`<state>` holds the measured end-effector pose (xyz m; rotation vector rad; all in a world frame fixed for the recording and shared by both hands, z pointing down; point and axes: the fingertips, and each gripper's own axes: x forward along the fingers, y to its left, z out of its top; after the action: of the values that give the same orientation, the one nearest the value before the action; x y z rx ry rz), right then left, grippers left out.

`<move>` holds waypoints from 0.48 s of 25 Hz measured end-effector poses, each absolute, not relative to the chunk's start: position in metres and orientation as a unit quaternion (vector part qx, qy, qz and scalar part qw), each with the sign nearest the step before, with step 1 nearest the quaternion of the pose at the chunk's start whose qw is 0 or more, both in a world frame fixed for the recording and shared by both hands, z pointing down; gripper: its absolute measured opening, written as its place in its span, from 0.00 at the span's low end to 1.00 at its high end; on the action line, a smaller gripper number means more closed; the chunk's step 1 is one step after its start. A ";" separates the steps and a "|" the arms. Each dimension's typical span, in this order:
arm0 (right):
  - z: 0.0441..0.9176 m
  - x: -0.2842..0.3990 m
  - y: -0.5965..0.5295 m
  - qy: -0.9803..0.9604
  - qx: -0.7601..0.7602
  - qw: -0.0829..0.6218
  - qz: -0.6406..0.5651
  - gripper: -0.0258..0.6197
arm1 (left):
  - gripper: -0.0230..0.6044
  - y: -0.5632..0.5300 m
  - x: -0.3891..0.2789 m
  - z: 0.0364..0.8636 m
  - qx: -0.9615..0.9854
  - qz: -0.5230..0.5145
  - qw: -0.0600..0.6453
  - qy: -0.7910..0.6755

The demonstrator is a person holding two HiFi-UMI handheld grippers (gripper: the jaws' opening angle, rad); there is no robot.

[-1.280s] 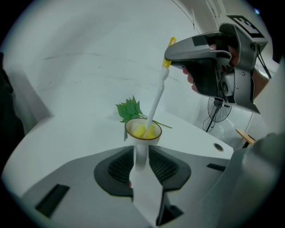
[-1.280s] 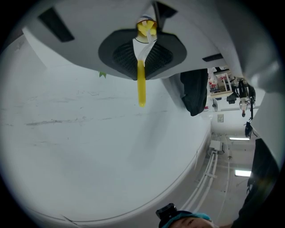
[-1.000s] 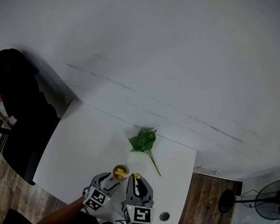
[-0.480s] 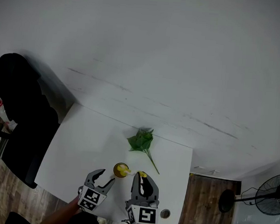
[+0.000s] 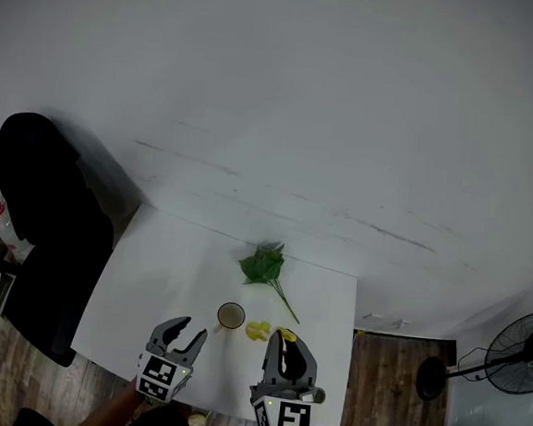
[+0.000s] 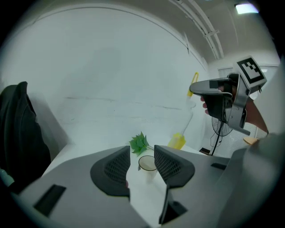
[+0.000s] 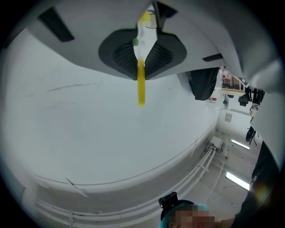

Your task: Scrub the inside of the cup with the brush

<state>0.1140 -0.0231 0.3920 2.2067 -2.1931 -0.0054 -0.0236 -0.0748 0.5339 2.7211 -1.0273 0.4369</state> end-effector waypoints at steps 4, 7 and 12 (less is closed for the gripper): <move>0.391 0.111 0.006 -0.694 0.720 0.019 -0.004 0.14 | 0.30 -0.063 -0.038 0.510 0.923 0.135 0.083 -0.351; 0.398 0.107 0.030 -0.686 0.728 0.023 0.001 0.14 | 0.28 -0.048 -0.046 0.495 0.927 0.129 0.074 -0.345; 0.411 0.106 0.064 -0.667 0.745 0.028 0.018 0.14 | 0.22 -0.021 -0.055 0.475 0.932 0.121 0.054 -0.336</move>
<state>0.1056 0.0637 0.4111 2.2981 -2.0580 0.0556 -0.0546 -0.0211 0.4746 2.8321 -1.0217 0.3670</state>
